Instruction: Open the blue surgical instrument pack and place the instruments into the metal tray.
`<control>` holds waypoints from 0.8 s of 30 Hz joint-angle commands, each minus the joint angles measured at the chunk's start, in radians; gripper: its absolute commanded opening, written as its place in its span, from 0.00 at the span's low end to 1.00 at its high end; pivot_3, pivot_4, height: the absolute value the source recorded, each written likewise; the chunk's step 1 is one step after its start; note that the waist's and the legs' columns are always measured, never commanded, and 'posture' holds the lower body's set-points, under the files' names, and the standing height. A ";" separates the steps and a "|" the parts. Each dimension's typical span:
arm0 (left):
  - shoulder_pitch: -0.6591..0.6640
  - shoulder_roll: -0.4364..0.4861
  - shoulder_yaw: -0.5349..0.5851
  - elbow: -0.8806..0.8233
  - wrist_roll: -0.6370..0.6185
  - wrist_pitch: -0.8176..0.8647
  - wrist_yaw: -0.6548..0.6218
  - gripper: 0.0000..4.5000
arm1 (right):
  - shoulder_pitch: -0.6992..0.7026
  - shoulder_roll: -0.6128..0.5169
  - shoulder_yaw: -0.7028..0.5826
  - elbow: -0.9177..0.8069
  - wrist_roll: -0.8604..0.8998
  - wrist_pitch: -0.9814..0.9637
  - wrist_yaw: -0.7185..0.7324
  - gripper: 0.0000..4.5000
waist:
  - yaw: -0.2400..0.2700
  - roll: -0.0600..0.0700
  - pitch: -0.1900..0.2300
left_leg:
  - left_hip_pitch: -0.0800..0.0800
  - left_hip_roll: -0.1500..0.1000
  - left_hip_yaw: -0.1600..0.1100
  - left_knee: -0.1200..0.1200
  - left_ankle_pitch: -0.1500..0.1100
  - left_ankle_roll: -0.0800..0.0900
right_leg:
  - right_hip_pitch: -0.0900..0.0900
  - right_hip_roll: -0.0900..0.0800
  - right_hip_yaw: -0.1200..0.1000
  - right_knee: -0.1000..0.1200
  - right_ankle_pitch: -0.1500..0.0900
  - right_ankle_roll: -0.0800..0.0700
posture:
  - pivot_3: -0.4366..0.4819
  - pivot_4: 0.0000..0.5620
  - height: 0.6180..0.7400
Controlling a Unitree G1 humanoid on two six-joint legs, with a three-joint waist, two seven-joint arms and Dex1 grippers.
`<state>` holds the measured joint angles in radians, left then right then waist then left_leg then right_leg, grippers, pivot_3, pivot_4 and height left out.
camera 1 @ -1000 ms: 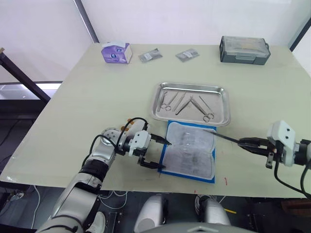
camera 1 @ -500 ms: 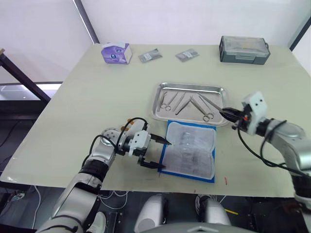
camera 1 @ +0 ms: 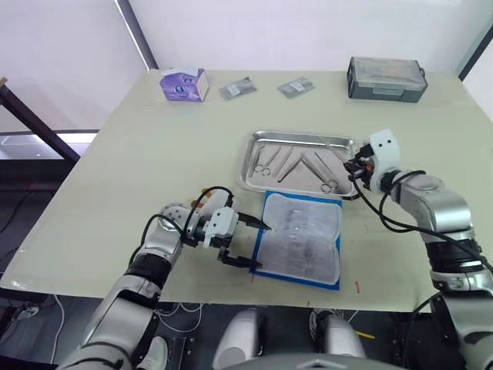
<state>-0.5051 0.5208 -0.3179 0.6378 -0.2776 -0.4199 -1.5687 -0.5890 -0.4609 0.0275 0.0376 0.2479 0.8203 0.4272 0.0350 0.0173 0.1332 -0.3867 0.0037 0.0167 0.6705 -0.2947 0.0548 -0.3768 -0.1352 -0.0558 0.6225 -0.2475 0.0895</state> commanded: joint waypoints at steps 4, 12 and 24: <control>0.045 0.010 -0.044 0.070 0.124 0.019 0.034 1.00 | -0.047 0.019 -0.005 0.038 -0.034 0.020 -0.033 0.01 | 0.000 0.000 0.000 | 0.000 0.000 0.000 0.000 0.000 0.000 | 0.000 0.000 0.000 0.000 0.000 0.000 | 0.48 0.27 0.93; 0.045 0.011 -0.044 0.072 0.125 0.018 0.033 1.00 | -0.055 0.042 -0.005 0.095 -0.059 0.026 -0.054 0.01 | -0.002 0.000 0.000 | 0.000 0.000 0.000 0.000 0.000 0.000 | 0.000 0.000 0.000 0.000 0.000 0.000 | 0.48 0.27 0.93; 0.048 0.013 -0.043 0.069 0.124 0.019 0.032 1.00 | -0.042 0.054 -0.014 0.068 -0.073 -0.015 -0.047 0.61 | -0.002 0.000 0.000 | 0.000 -0.001 -0.001 0.000 0.001 0.000 | 0.000 0.000 0.000 0.001 0.000 0.000 | 0.48 0.27 0.93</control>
<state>-0.5028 0.5215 -0.3156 0.6379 -0.2776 -0.4198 -1.5678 -0.6169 -0.3899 0.0311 0.1394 0.1866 0.8240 0.3849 0.0327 0.0177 0.1331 -0.3866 0.0029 0.0161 0.6705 -0.2940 0.0549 -0.3767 -0.1348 -0.0556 0.6238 -0.2473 0.0899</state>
